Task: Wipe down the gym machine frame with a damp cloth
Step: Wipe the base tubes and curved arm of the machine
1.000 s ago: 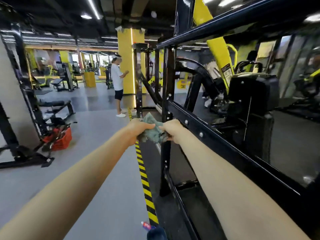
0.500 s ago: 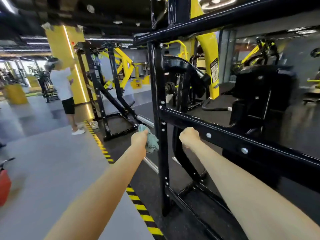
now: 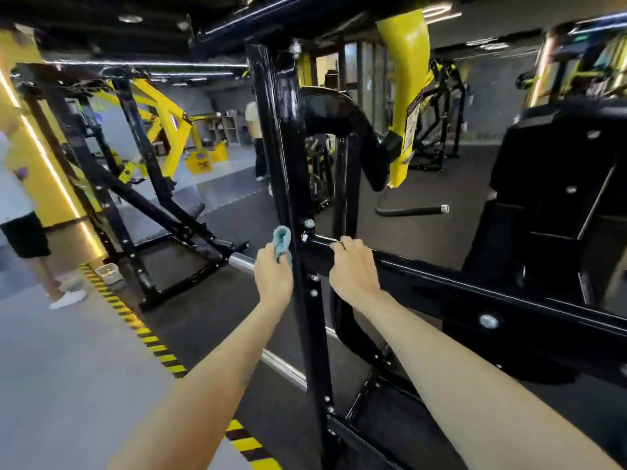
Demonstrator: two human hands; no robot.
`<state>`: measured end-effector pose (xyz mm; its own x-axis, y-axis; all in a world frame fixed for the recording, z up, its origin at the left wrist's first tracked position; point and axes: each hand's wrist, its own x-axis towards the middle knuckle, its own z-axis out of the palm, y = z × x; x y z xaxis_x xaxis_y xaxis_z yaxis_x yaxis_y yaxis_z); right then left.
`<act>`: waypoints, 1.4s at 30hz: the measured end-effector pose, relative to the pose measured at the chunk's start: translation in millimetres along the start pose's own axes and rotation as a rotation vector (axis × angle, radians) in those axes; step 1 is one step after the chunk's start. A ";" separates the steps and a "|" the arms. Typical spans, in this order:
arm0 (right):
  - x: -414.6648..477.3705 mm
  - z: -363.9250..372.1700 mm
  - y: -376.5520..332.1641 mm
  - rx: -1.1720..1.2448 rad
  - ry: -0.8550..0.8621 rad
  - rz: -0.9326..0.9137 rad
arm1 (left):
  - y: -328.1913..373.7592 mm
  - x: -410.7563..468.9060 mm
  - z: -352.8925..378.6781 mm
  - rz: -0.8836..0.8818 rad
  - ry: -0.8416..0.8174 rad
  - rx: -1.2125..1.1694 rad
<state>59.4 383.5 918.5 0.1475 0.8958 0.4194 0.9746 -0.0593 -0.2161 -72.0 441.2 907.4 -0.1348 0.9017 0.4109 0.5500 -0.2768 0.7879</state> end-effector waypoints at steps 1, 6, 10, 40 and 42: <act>10.2 10.2 -2.3 -0.028 -0.007 0.021 | -4.0 14.5 13.0 0.089 -0.047 0.062; 49.5 50.1 -15.0 -0.170 0.009 0.125 | -37.0 54.7 69.6 0.647 -0.140 0.405; 76.1 64.2 -17.2 -0.251 -0.007 0.209 | -47.5 73.5 72.7 0.918 0.120 0.736; 91.3 49.1 -15.0 -0.292 -0.081 0.230 | -20.7 103.7 62.6 1.203 0.042 0.927; 89.1 49.2 -17.0 -0.315 -0.087 0.212 | -28.4 96.9 56.6 1.204 0.031 1.011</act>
<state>47.7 486.1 916.1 0.3499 0.8821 0.3153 0.9299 -0.3677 -0.0033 -54.0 555.2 898.9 0.7626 0.3140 0.5655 0.6432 -0.4601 -0.6120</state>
